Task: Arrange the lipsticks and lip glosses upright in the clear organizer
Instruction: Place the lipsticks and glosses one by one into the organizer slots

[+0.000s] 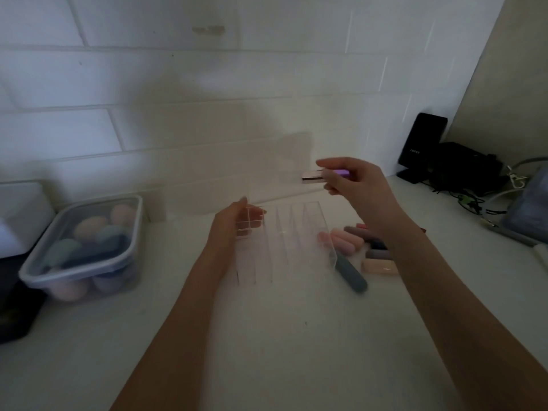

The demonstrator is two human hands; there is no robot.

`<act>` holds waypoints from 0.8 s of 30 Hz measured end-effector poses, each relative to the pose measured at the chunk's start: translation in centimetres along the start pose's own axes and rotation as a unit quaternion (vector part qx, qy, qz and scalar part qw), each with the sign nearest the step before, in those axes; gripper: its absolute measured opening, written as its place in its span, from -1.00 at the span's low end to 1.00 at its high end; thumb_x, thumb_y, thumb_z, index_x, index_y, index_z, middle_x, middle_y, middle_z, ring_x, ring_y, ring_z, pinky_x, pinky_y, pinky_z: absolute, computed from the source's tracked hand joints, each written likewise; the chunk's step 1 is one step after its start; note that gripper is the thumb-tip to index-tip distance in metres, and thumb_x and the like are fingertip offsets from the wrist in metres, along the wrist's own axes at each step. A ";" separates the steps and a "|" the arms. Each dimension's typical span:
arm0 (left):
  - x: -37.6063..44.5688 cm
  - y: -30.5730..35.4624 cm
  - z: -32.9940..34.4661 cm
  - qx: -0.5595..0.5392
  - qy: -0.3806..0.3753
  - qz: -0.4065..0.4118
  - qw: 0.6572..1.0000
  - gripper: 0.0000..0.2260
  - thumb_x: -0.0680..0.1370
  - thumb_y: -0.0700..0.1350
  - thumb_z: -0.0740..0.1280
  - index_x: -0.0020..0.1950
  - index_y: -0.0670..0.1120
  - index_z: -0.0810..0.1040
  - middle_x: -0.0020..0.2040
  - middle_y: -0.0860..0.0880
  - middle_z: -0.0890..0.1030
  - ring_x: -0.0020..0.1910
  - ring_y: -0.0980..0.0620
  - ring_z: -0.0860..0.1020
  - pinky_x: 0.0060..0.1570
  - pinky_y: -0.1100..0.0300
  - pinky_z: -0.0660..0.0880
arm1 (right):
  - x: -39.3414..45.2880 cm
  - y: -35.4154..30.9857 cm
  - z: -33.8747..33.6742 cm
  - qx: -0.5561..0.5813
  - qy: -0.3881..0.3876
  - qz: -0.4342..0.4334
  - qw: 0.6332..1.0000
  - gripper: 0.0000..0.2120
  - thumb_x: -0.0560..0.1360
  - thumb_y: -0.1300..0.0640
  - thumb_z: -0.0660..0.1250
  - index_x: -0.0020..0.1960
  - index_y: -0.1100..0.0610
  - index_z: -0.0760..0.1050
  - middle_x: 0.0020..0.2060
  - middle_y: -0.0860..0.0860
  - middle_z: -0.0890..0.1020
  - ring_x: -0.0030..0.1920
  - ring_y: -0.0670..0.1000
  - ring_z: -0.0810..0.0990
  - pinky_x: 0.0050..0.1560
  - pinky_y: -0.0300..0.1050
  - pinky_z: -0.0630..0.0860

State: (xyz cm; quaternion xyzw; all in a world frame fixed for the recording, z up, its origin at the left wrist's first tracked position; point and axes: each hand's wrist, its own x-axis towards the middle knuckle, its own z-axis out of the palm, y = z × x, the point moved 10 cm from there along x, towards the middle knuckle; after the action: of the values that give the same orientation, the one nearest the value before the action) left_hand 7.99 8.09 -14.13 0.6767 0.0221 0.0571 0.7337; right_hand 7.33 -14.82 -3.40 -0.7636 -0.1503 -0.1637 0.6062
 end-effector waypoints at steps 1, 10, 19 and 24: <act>0.1 -0.1 0.1 0.001 -0.003 -0.005 1.000 -0.58 0.62 0.05 0.09 -0.24 -0.08 0.62 -0.36 0.08 0.67 -0.36 0.18 0.60 -0.13 0.12 0.38 | -0.3 -0.5 0.4 0.044 0.015 0.005 0.999 -0.78 0.48 0.21 0.39 0.12 0.14 0.57 -0.20 -0.01 0.66 -0.31 -0.18 0.62 -0.19 -0.37 0.56; 0.2 -0.6 0.9 -0.038 -0.012 -0.025 0.999 -0.42 0.62 0.20 -0.05 -0.21 -0.08 0.64 -0.36 0.04 0.69 -0.31 0.07 0.62 -0.08 0.09 0.43 | -2.8 -2.3 5.6 0.063 0.006 -0.027 0.998 -0.78 0.44 0.25 0.42 -0.01 0.17 0.41 -0.20 0.07 0.69 -0.24 -0.02 0.68 -0.22 -0.24 0.61; 0.0 -0.3 2.4 -0.028 -0.062 0.032 0.997 -0.55 0.62 0.15 0.06 -0.15 0.02 0.69 -0.18 -0.05 0.71 -0.19 0.00 0.66 -0.14 0.18 0.58 | -3.7 -4.0 7.9 -0.035 -0.020 -0.109 0.993 -0.66 0.47 0.35 0.33 0.19 0.06 0.54 -0.09 0.05 0.65 -0.21 -0.02 0.61 -0.10 -0.19 0.59; -0.3 -0.2 2.4 -0.032 -0.049 0.023 0.998 -0.63 0.65 0.06 0.06 -0.07 -0.05 0.61 -0.21 -0.01 0.71 -0.22 0.02 0.66 -0.12 0.14 0.58 | -3.6 -4.0 9.7 -0.070 -0.068 -0.130 0.987 -0.51 0.53 0.37 0.22 0.36 -0.03 0.42 -0.01 0.04 0.59 -0.24 0.00 0.55 -0.19 -0.33 0.53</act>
State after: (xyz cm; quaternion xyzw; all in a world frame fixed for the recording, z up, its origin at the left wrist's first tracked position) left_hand 7.93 5.62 -14.19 0.6553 -0.0313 0.0413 0.7536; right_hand 3.07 -4.64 -3.51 -0.7878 -0.2772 -0.1983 0.5130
